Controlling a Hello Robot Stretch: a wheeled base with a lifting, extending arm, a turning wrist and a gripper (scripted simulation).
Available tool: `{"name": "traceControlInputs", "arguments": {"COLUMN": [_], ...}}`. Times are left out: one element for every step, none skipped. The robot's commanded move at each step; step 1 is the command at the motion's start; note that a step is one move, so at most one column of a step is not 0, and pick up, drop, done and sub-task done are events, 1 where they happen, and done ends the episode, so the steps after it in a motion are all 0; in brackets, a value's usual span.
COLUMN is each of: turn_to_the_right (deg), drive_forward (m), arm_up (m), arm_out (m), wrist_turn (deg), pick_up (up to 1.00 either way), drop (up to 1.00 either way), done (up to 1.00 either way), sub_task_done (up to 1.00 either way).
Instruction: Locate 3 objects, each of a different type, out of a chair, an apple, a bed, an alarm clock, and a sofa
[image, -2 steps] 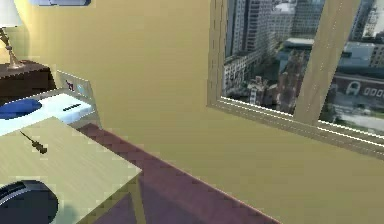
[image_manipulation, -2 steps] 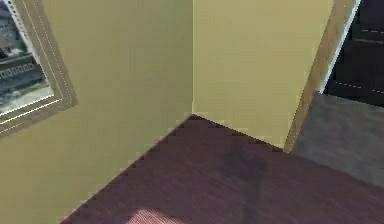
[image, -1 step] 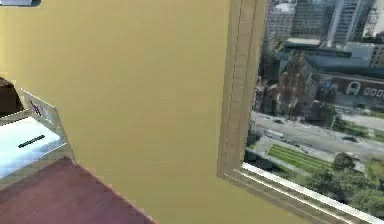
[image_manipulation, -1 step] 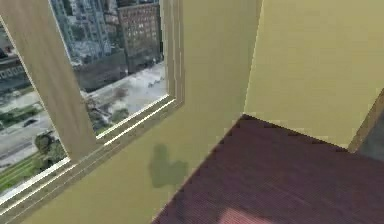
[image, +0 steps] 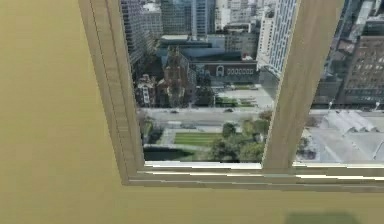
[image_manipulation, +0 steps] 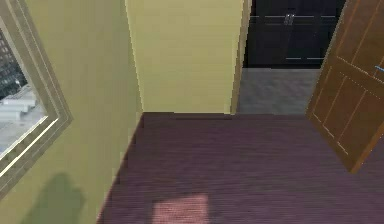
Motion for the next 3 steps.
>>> {"name": "traceControlInputs", "arguments": {"turn_to_the_right": [0.0, -9.0, 0.0], "drive_forward": [0.05, 0.0, 0.3], "arm_up": [0.0, 0.0, 0.0], "arm_out": [0.0, 0.0, 0.0], "wrist_turn": [0.0, 0.0, 0.0], "pick_up": [0.0, 0.0, 0.0], "drop": [0.0, 0.0, 0.0], "done": [0.0, 0.0, 0.0], "sub_task_done": [0.0, 0.0, 0.0]}}
